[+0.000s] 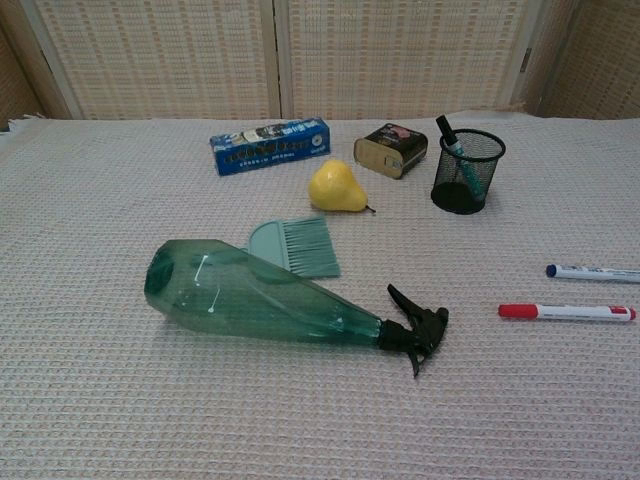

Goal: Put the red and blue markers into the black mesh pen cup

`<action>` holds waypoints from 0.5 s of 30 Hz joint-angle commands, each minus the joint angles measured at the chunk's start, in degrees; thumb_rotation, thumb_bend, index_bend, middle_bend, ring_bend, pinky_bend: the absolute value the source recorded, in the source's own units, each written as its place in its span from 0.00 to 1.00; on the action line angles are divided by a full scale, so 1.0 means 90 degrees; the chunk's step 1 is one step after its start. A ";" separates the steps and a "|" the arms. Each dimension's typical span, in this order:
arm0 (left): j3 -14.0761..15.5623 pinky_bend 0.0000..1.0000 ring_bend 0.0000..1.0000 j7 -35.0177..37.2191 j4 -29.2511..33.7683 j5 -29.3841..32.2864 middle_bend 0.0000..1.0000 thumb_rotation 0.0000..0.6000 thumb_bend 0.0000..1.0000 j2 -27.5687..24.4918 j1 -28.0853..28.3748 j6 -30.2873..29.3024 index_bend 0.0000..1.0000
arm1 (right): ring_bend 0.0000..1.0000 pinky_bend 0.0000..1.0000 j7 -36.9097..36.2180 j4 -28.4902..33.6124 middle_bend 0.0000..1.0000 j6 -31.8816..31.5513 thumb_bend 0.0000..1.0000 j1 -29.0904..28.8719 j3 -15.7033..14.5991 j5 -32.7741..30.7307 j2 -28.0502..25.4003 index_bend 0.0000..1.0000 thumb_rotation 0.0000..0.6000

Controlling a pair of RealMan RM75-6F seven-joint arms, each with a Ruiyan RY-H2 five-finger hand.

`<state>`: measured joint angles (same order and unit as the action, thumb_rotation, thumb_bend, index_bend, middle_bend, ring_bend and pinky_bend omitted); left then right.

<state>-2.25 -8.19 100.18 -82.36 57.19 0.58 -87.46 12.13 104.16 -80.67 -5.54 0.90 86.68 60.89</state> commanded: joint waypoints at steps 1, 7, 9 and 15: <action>-0.0005 0.28 0.00 0.0004 -0.0011 0.0017 0.01 1.00 0.51 0.0002 -0.0002 0.0001 0.14 | 0.08 0.04 0.0004 -0.0007 0.10 0.0006 0.10 -0.0003 0.0004 -0.0012 0.0005 0.03 1.00; 0.0000 0.28 0.00 -0.0007 0.0006 -0.0007 0.01 1.00 0.51 -0.0007 -0.0007 -0.0019 0.14 | 0.08 0.04 0.0039 -0.0015 0.10 0.0088 0.10 -0.0036 -0.0001 -0.0057 0.0020 0.04 1.00; 0.0004 0.28 0.00 -0.0002 0.0011 -0.0023 0.01 1.00 0.51 -0.0008 -0.0012 -0.0033 0.14 | 0.08 0.04 0.0022 -0.0005 0.10 0.0058 0.10 -0.0028 0.0003 -0.0041 0.0015 0.04 1.00; 0.0009 0.28 0.00 -0.0007 0.0021 -0.0012 0.01 1.00 0.51 -0.0013 0.0005 0.0010 0.14 | 0.08 0.04 -0.0030 -0.0003 0.10 0.0001 0.10 -0.0004 -0.0001 -0.0008 -0.0005 0.04 1.00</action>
<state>-2.17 -8.25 100.37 -82.46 57.08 0.62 -87.38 11.86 104.13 -80.65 -5.58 0.89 86.60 60.86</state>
